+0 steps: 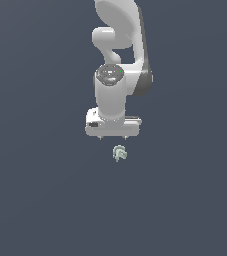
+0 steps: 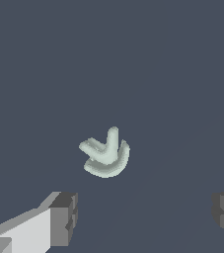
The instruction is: Pick up the object and move it to a goal position.
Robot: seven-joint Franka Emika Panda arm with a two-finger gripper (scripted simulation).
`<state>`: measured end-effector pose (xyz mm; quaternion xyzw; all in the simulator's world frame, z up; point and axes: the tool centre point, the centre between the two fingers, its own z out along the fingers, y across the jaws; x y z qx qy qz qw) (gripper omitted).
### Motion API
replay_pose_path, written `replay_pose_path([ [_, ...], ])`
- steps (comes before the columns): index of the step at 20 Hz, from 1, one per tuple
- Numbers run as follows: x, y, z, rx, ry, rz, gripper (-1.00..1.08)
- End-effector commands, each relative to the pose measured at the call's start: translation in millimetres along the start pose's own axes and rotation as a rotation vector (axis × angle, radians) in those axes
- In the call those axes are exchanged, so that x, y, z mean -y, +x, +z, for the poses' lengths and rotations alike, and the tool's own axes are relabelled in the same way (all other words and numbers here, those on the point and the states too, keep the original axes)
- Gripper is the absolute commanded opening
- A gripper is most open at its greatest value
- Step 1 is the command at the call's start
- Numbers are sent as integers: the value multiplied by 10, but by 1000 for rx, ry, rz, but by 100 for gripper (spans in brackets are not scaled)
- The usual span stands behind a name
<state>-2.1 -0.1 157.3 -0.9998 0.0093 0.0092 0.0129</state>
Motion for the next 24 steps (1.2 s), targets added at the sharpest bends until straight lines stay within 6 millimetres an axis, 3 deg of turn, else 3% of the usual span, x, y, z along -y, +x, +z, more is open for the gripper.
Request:
replay_pose_path([
  [1,0,0,0,0,0,0,100],
  [24,73,-28,59,0,32,67,100],
])
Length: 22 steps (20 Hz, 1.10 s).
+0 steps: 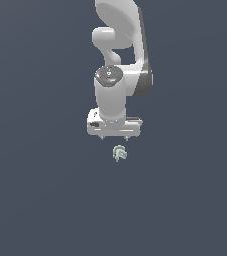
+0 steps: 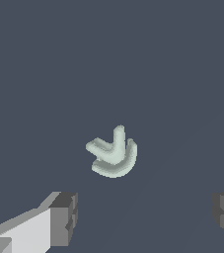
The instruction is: Pick up the object and move it to a goal position.
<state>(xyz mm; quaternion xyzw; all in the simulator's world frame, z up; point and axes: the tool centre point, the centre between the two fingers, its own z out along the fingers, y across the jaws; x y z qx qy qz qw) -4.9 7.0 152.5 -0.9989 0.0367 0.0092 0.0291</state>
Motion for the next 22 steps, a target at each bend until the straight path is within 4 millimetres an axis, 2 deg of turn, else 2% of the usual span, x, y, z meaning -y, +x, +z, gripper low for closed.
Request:
replay_pose_path([
  [1,6,2,15,0,-1,24,100],
  [9,33,12,95,-1,-5,154,100],
  [22,94,35,288,-10,-17,478,100],
])
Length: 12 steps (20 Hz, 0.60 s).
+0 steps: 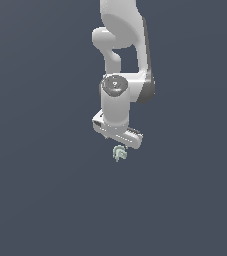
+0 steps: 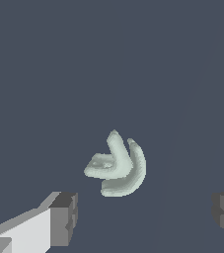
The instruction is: Pick up the object and move it to a goal position.
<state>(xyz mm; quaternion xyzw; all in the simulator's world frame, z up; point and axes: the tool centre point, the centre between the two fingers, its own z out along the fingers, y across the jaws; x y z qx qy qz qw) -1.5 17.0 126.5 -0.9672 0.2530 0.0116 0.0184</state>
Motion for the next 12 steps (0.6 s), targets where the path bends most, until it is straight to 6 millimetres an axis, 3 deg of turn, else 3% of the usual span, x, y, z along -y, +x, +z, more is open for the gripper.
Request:
replay_pose_path([
  [1,13,-1,37,-3,-2,65,100],
  [12,64,-7,195,-17,-12,345,100],
])
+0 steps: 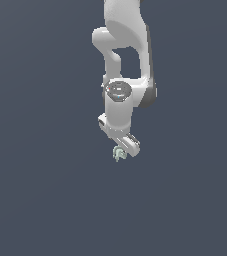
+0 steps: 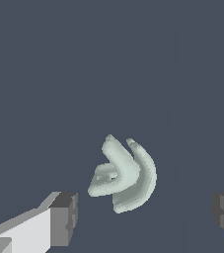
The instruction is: Pick up the object and move it to a goal position.
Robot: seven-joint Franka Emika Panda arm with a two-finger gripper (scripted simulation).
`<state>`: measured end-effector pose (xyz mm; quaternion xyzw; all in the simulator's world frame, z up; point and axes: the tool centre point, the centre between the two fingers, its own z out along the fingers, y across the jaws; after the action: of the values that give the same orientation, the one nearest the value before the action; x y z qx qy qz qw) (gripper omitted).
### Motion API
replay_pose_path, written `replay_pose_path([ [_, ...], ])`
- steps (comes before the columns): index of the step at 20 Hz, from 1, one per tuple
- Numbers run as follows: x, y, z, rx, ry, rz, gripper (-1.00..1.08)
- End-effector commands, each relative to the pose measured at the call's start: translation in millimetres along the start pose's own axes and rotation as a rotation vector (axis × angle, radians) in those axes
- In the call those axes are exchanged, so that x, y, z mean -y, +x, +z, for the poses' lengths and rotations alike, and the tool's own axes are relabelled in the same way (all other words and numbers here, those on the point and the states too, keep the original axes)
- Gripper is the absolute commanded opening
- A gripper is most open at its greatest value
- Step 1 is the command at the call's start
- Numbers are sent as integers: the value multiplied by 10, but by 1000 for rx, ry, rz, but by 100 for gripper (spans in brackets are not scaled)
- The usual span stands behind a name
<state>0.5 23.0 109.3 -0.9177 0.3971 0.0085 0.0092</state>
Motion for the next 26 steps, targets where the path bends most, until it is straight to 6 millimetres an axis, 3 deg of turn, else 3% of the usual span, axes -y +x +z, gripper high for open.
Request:
replay_pose_path([
  [1,11,-5,35,-4,-2,65,100],
  [13,45,-20,150,-21,-6,282,100],
  [26,48,-23,230,-24,-7,319,100],
])
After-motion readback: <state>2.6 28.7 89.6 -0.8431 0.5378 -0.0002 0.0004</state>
